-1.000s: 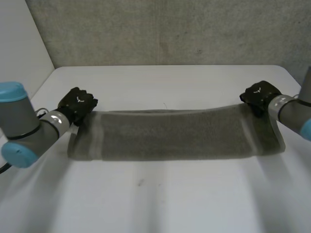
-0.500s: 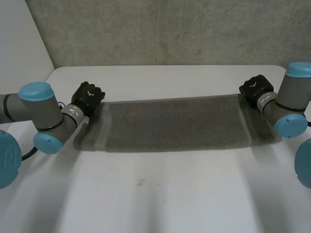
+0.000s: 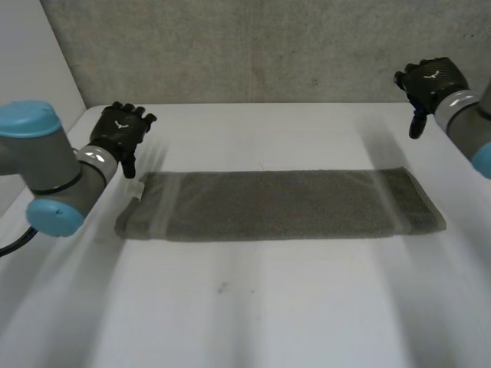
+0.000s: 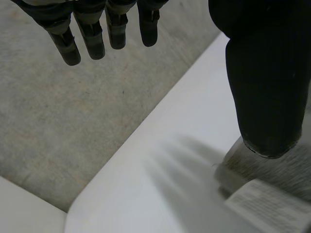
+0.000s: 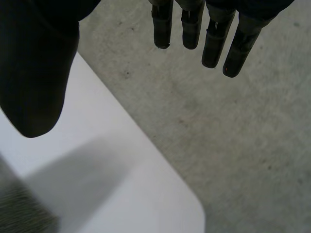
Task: Fold the towel.
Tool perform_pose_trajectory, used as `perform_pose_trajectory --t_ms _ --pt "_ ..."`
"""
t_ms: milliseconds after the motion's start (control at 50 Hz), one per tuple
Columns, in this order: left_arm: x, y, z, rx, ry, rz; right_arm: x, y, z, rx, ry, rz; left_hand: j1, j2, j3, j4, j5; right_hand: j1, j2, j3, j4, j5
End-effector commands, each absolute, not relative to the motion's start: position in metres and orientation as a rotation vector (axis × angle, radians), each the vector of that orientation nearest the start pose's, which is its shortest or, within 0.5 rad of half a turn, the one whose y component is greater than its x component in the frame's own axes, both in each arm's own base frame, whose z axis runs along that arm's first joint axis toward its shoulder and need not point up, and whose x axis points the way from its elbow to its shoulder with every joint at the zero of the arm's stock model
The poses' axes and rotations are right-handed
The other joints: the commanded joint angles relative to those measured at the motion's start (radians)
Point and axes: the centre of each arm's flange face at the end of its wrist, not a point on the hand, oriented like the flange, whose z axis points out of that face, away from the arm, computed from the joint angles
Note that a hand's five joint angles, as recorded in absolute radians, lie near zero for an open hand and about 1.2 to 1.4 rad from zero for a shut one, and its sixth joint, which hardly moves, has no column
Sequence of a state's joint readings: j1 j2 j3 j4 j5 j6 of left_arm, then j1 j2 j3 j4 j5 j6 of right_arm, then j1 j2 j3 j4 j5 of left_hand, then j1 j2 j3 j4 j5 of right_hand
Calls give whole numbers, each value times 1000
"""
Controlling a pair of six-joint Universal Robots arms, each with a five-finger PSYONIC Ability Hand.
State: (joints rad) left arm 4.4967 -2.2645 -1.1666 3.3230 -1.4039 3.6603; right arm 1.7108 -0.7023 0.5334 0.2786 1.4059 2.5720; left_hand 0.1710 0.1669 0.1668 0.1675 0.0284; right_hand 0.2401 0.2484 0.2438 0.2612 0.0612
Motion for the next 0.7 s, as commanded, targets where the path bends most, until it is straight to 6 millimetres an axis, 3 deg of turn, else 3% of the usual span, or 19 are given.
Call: perform_pose_trajectory --t_ms 20,160,280,360,560,700 --pt "-225 -353 197 865 2207 -2081 183 -408 230 -1022 2449 -1890 4 8 8 7 -28 -66 -74 -69 -87 -61" --pt "-221 -314 187 841 2214 -2129 163 -378 193 -1047 2452 -1716 4 8 8 7 -28 -29 -37 -33 -50 -25" --pt "-219 -303 180 825 2183 -2176 155 -365 158 -1030 2444 -1651 4 8 8 7 -28 38 30 35 17 43" --pt "-219 -302 179 818 2140 -2215 151 -367 137 -1024 2441 -1678 4 8 8 7 -28 162 153 158 141 166" --pt "-218 -303 179 812 2137 -2217 147 -376 121 -1024 2446 -1708 4 8 8 7 -28 403 394 399 382 407" --pt "-218 -300 177 818 2146 -2211 136 -384 118 -1056 2454 -1752 4 8 8 7 -28 813 804 809 792 817"
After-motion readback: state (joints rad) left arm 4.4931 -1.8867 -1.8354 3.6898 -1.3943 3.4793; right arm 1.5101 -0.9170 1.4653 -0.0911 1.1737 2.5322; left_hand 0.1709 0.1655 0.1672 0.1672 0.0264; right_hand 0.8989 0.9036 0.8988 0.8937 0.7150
